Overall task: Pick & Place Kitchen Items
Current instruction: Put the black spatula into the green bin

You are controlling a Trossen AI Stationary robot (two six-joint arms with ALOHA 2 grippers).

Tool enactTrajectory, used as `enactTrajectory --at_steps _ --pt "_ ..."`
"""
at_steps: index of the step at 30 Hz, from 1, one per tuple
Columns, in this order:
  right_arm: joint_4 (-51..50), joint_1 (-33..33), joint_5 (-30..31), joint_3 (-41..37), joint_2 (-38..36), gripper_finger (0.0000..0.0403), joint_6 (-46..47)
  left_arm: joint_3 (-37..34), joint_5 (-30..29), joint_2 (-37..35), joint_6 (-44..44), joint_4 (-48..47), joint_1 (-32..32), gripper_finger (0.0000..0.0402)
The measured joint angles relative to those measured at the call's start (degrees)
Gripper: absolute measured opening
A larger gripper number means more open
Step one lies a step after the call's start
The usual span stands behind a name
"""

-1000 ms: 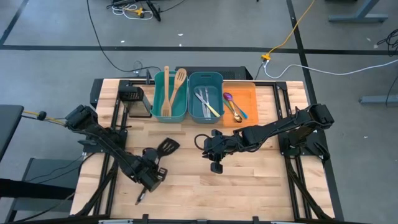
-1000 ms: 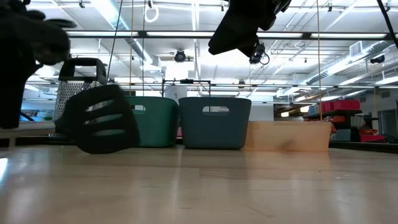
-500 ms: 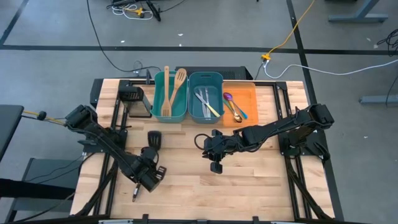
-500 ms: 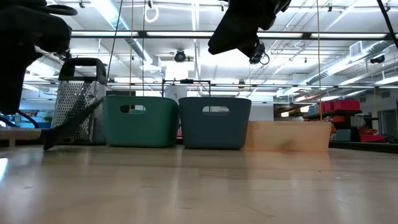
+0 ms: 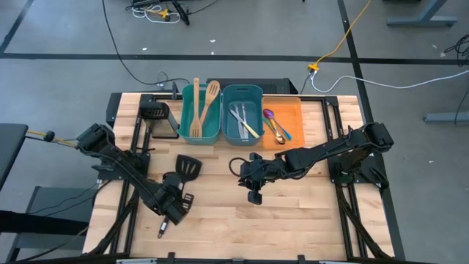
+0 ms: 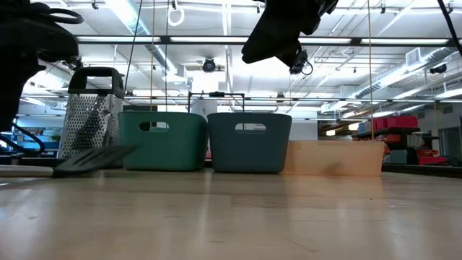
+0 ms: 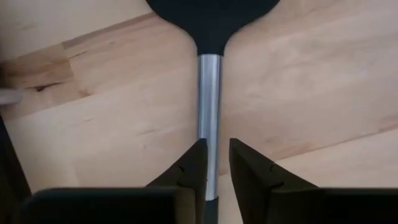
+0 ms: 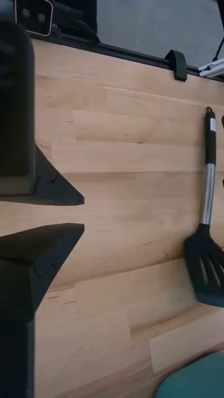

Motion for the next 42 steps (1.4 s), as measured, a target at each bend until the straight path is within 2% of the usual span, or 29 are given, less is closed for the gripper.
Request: enactTrajectory --at_steps 10,16,21,28,34,42 --pt "-0.02 0.00 0.00 0.02 0.00 0.0068 -0.01 0.02 1.46 2.28 0.62 1.73 -0.09 0.0135" --pt "-0.17 0.00 -0.01 0.02 0.00 0.0068 -0.01 0.02 8.18 7.00 1.86 3.49 -0.09 0.0164" --pt "-0.15 0.00 0.00 0.01 0.00 0.0068 -0.01 0.02 10.36 9.30 2.65 7.91 -0.09 0.0172" --pt "-0.13 0.00 0.00 0.00 0.00 0.0068 -0.03 0.28 11.63 11.61 6.25 10.68 0.06 0.0163" --pt "-0.11 0.01 0.00 0.02 0.00 0.0068 -0.03 0.23 14.14 11.79 6.70 10.81 0.21 0.0086" --pt "-0.11 0.02 0.00 0.02 0.00 0.0068 -0.03 0.30 14.20 11.42 8.96 10.38 0.08 0.0084"
